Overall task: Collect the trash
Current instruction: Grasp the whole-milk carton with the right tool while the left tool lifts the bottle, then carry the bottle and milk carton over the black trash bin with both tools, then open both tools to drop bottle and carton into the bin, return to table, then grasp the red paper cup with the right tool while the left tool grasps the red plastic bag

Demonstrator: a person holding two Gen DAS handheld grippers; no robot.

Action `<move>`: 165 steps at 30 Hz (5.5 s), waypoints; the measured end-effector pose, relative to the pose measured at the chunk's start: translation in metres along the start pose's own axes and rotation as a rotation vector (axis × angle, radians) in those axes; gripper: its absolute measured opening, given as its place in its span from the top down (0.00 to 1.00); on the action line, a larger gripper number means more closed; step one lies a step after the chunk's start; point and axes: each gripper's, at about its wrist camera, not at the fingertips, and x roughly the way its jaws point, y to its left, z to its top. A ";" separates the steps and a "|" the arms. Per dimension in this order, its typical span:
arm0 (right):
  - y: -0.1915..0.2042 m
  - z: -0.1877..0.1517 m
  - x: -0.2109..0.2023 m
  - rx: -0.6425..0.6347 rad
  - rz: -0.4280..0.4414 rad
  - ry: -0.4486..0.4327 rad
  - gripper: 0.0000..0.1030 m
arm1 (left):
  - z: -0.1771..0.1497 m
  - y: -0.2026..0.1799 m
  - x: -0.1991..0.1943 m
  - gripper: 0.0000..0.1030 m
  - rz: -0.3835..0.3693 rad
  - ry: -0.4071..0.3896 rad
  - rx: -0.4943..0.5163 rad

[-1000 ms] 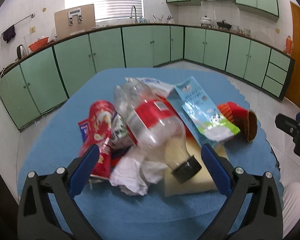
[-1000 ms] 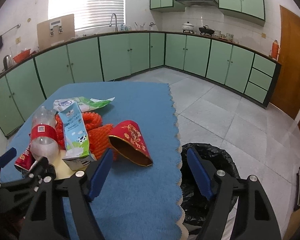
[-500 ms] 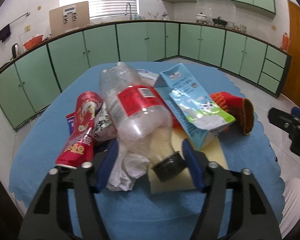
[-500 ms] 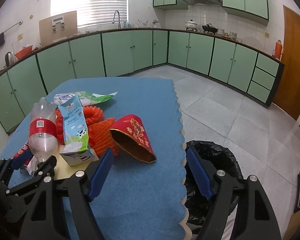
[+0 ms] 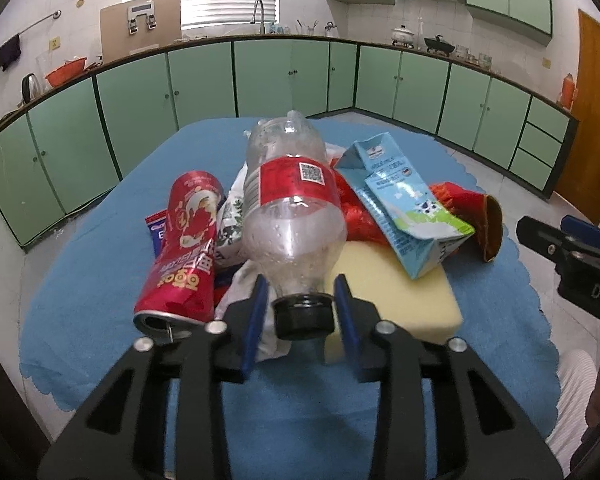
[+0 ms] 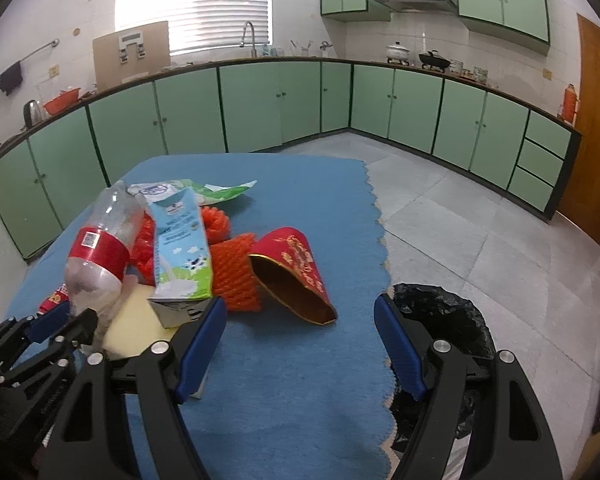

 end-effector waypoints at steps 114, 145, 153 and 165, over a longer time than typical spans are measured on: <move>-0.230 -0.024 0.024 0.269 -0.171 0.118 0.45 | 0.056 -0.289 0.094 0.63 -0.584 -0.071 0.267; -0.036 0.012 0.049 -0.041 0.075 0.016 0.21 | 0.050 -0.035 0.012 0.25 -0.074 -0.191 0.027; -0.037 0.005 0.073 -0.017 0.080 0.050 0.31 | 0.034 -0.023 0.014 0.25 -0.052 -0.176 0.009; -0.042 0.010 0.083 0.023 0.206 0.068 0.97 | 0.036 -0.050 0.030 0.25 -0.112 -0.153 0.055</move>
